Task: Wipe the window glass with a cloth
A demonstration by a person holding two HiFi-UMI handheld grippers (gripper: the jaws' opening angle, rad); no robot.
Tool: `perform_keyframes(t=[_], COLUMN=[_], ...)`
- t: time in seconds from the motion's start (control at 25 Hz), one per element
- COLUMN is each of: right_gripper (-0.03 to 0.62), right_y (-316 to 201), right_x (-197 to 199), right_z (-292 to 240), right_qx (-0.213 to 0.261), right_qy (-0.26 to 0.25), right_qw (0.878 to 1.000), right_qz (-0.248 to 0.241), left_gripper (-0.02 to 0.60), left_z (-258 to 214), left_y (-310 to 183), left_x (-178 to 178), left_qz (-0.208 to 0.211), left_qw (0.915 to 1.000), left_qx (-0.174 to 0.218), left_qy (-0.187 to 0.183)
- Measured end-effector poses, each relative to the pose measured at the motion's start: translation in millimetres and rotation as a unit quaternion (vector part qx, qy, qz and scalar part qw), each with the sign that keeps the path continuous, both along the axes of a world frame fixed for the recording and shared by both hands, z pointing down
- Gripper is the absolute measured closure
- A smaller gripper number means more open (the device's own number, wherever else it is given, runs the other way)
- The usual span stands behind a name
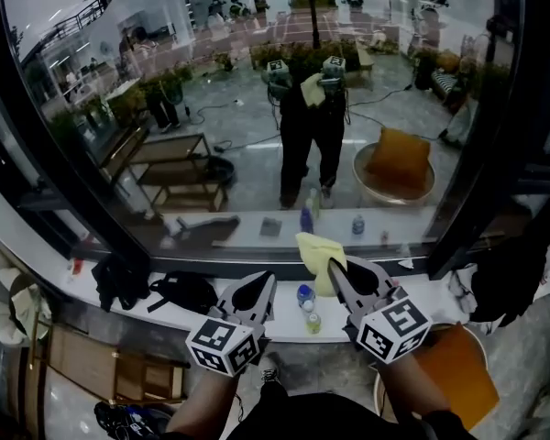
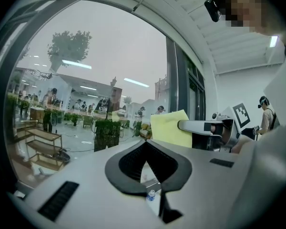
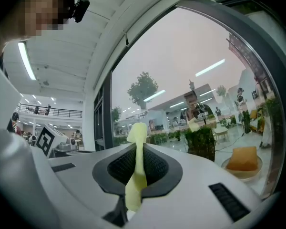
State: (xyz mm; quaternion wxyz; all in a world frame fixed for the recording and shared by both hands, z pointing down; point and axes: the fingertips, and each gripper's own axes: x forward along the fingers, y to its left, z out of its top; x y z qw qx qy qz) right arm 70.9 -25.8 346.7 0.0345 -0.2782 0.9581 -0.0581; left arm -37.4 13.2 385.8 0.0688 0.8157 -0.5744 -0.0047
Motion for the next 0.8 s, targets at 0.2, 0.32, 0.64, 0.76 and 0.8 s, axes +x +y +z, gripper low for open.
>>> perform_keyframes(t=[0.2,0.32,0.64,0.76,0.8], right_gripper=[0.554,0.554,0.554,0.554,0.554], right_y=[-29.3,-40.4,-100.4,-120.5,-126.3], right_x=[-60.9,-118.3,-173.6,-182.2,-183.7], right_z=[-5.1,-3.3,-26.3,-36.5,-39.8], right_qx=[0.007,0.016,0.03,0.034,0.035], right_qy=[-0.002,-0.001,-0.013,-0.016,-0.016], right_qw=[1.0,1.0,0.998,0.998,0.998], right_qz=[0.017,0.026,0.047,0.053,0.055], left_gripper=[0.577,0.577,0.577,0.577,0.577], left_z=[4.2,9.6,-5.8,-11.7,-13.6], left_y=[-32.3,-45.2,-100.1,-117.7,-122.8], left_x=[-51.7,-104.7,-150.9,-156.1,-156.2], left_qz=[0.025,0.036,0.052,0.056,0.059], left_qw=[0.9997,0.9993,0.9985,0.9982,0.9981], left_qx=[-0.003,0.005,0.014,0.016,0.016], left_qy=[-0.002,-0.003,-0.011,-0.009,-0.007])
